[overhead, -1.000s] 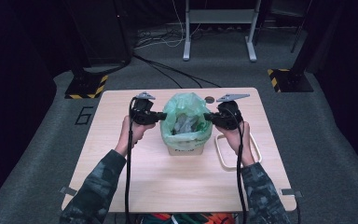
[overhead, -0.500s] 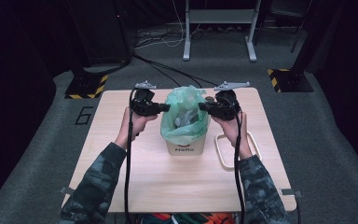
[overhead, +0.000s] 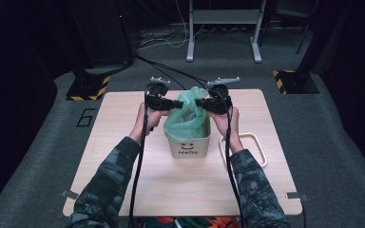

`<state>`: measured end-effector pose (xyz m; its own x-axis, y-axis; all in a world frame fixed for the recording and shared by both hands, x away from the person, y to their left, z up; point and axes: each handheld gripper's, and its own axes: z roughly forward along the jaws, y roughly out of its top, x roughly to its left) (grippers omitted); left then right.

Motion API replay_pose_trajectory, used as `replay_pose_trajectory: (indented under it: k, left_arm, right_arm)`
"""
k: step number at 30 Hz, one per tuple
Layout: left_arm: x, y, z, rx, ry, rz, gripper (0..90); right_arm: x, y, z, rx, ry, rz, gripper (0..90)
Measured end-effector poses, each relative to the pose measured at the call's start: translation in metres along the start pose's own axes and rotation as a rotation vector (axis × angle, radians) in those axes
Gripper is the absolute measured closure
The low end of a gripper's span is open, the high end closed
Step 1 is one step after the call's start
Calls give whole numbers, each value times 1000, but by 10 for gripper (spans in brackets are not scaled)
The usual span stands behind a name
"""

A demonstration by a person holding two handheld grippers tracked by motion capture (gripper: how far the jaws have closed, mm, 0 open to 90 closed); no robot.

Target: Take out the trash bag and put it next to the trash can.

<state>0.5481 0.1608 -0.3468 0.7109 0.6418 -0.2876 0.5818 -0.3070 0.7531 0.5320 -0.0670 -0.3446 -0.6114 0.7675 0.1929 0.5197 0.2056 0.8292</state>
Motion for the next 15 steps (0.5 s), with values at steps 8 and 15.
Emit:
replay_pose_trajectory:
  k: [8,15]
  left_arm:
    - [-5,-7,5,53,-107,-9,444]
    - [-35,-7,13,127,-110,104,249]
  right_arm:
    - [-8,-10,16,29,-10,31,871]
    - [-5,-7,20,25,-18,36,862]
